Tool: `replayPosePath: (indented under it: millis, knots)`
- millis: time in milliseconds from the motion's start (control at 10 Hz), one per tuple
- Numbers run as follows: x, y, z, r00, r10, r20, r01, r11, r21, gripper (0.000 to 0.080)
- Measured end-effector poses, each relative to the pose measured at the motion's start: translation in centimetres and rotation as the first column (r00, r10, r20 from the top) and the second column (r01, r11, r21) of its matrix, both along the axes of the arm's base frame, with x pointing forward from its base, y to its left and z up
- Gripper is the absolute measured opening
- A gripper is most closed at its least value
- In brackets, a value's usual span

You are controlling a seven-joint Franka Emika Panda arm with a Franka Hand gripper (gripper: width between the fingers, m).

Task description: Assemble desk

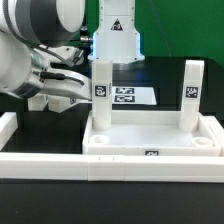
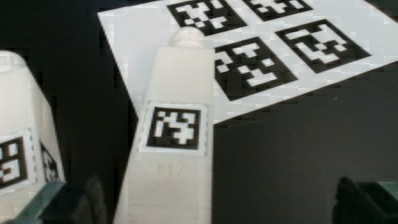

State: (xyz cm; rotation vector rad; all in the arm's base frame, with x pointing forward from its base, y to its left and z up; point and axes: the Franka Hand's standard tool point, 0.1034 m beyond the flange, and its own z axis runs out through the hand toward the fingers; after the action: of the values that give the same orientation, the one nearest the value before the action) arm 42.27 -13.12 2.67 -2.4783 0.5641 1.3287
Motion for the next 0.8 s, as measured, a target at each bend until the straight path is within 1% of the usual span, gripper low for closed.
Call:
replayPosePath:
  millis: [400, 700, 800]
  knots:
    - [-0.34, -0.05, -0.82, 1.000, 0.000, -0.002, 0.000, 1.000, -0.005, 0.0649]
    - [-0.45, -0.23, -0.83, 1.000, -0.004, -0.003, 0.004, 1.000, -0.005, 0.0649]
    - [-0.52, -0.28, -0.84, 1.000, -0.006, -0.005, 0.006, 1.000, -0.005, 0.0625]
